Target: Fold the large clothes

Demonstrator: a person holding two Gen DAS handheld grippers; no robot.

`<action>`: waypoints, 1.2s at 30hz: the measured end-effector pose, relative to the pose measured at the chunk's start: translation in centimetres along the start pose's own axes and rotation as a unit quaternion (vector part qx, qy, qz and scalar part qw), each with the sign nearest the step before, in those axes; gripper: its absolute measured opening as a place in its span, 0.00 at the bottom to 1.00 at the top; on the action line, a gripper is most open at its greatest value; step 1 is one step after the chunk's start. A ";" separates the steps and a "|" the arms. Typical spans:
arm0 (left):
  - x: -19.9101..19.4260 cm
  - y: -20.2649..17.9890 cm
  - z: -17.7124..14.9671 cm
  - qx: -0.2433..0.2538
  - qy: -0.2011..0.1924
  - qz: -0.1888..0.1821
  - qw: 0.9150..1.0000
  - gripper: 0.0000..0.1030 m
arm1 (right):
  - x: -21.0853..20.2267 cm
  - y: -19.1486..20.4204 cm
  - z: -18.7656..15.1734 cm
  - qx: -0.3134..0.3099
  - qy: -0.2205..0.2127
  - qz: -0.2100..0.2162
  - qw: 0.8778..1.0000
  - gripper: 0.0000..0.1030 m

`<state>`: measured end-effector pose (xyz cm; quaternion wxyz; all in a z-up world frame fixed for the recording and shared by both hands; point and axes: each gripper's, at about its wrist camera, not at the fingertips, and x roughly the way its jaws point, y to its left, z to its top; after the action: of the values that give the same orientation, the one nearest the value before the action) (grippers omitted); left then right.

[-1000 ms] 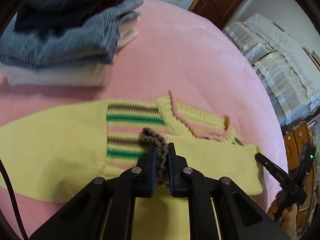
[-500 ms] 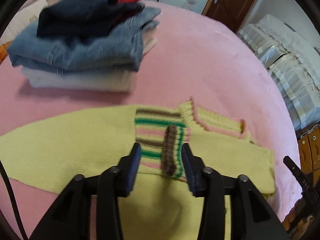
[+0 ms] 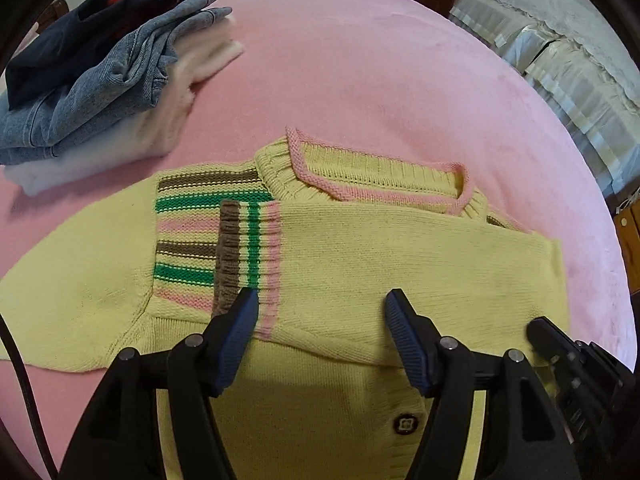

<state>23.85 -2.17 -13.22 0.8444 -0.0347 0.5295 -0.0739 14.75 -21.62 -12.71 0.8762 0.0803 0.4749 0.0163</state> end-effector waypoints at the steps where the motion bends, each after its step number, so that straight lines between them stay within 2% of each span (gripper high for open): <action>1: -0.1 0.2 0.0 -0.005 -0.003 -0.007 1.000 0.63 | -0.2 -0.8 -0.1 0.009 0.000 0.000 1.000 0.00; 2: -0.2 0.5 0.0 -0.011 -0.004 -0.014 1.000 0.63 | -0.4 -1.4 -0.2 0.015 -0.002 -0.004 1.000 0.00; 4: -0.4 1.3 0.0 -0.026 -0.008 -0.029 0.999 0.63 | -1.1 -2.7 -0.4 0.017 -0.012 -0.050 0.999 0.00; 5: -0.1 0.9 0.0 -0.031 -0.009 -0.035 0.999 0.63 | -1.2 -3.0 -0.3 0.022 -0.012 -0.057 0.998 0.00; 10: -0.4 1.1 -0.3 -0.030 -0.010 -0.037 0.999 0.63 | -0.9 -4.5 -0.8 0.053 0.002 -0.048 0.997 0.04; 20: -3.4 0.7 -0.5 -0.049 -0.016 -0.024 0.998 0.63 | -3.1 -3.3 -1.0 0.049 -0.001 -0.065 0.997 0.04; 25: -6.3 0.5 -2.4 -0.056 -0.020 0.010 0.998 0.65 | -4.9 -2.2 -1.2 0.047 -0.001 -0.049 0.998 0.04; 36: -11.8 2.5 -6.7 -0.054 -0.034 0.020 0.998 0.65 | -8.1 2.4 -2.5 0.020 0.001 -0.021 1.000 0.04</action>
<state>13.00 2.34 -5.97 0.8602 -0.0720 0.5040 -0.0276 8.33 -19.74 -6.95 0.8741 0.0875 0.4777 -0.0113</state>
